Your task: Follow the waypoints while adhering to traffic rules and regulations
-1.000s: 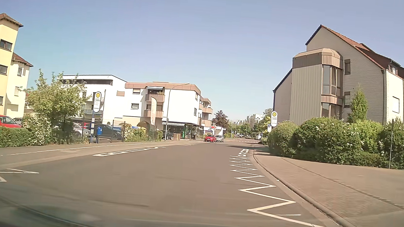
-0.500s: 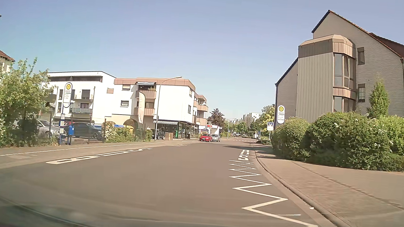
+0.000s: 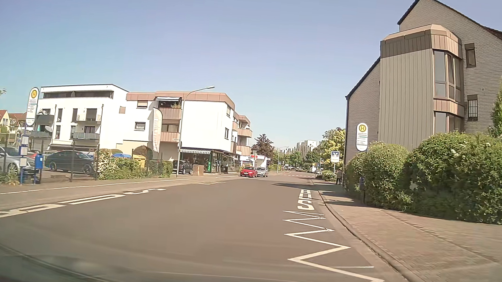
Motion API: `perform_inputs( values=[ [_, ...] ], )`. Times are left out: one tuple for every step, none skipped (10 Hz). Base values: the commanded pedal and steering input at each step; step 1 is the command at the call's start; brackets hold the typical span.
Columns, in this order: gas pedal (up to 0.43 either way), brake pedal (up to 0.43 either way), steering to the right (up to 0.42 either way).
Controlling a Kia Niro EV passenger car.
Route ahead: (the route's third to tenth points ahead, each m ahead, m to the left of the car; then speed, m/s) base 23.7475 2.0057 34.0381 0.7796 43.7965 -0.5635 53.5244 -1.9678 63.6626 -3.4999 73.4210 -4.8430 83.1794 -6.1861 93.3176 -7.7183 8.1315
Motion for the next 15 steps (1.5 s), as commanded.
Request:
perform_inputs(
  values=[
    [0.079,0.030,0.023],
    [0.079,0.030,0.023],
    [0.079,0.030,0.023],
    [0.079,0.030,0.022],
    [0.079,0.030,0.022],
    [0.079,0.030,0.023],
    [0.079,0.030,0.022],
    [0.079,0.030,0.022],
    [0.079,0.030,0.023],
    [0.079,0.030,0.023],
    [0.079,0.030,0.024],
    [0.079,0.030,0.024],
    [0.079,0.030,0.023],
    [0.079,0.030,0.018],
    [0.079,0.030,0.016]
  ],
)
